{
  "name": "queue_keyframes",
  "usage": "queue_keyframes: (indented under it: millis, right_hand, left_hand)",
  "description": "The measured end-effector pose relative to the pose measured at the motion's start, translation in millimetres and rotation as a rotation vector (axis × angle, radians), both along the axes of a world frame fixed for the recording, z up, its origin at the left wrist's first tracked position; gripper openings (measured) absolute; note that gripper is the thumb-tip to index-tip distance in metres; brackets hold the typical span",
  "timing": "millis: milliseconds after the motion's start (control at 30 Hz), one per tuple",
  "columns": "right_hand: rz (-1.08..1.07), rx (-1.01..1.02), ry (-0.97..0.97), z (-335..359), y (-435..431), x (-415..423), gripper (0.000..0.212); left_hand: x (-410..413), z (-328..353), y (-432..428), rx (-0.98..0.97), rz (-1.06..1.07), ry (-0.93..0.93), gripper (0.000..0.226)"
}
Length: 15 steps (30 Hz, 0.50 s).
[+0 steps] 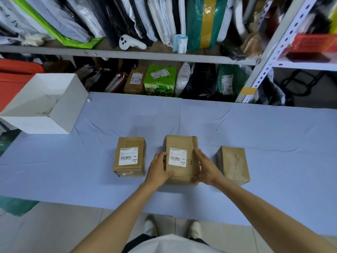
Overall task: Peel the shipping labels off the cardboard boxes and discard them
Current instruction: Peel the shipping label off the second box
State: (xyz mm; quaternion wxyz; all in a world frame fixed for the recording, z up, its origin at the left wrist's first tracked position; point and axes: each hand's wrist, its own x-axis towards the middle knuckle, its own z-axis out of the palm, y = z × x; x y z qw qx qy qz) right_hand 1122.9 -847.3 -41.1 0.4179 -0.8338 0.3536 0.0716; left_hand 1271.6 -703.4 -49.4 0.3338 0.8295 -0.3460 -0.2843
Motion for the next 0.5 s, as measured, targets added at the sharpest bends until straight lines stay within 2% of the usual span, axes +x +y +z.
queue_keyframes:
  millis: [200,333,500]
  right_hand:
    - [-0.079,0.05,-0.041,-2,-3,-16,0.13]
    - [-0.146,0.157,-0.14,1,0,-17,0.11]
    - [-0.194,0.087,-0.061,0,5,-8,0.145]
  left_hand:
    - [-2,-6,-11,-0.029,-0.009,0.13,0.077]
    - [5,-8,-15,0.015,-0.019,0.217,0.094]
    - [1,-16,-19,-0.014,-0.023,0.274,0.098]
